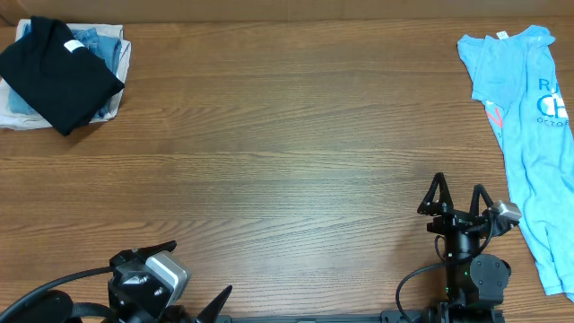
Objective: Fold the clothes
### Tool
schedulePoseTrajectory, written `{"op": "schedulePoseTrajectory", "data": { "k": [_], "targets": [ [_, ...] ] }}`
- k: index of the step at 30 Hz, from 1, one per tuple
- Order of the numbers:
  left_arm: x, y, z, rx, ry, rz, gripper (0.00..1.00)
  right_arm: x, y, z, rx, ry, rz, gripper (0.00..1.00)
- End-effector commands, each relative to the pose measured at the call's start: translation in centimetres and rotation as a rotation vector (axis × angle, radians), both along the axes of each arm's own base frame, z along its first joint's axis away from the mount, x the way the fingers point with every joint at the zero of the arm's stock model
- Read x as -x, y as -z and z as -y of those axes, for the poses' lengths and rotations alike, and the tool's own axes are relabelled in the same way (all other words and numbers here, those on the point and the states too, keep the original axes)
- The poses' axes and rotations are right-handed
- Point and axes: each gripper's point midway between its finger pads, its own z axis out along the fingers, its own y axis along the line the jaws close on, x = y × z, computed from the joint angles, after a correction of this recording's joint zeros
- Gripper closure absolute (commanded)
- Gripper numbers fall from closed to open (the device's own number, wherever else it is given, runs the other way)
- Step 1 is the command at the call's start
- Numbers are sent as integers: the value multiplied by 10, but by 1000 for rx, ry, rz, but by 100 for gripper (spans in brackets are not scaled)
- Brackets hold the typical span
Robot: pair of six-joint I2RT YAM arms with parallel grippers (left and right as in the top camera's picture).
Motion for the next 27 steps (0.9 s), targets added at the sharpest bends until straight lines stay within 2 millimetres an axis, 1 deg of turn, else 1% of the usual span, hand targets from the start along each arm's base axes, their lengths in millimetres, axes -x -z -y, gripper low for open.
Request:
{"op": "schedulePoseTrajectory", "data": {
  "k": [1, 27],
  "targets": [
    [2, -2, 1, -13, 16, 23, 0, 0, 2, -1, 7, -7, 3, 0],
    [2, -2, 1, -13, 16, 23, 0, 0, 2, -2, 7, -17, 2, 0]
  ]
}}
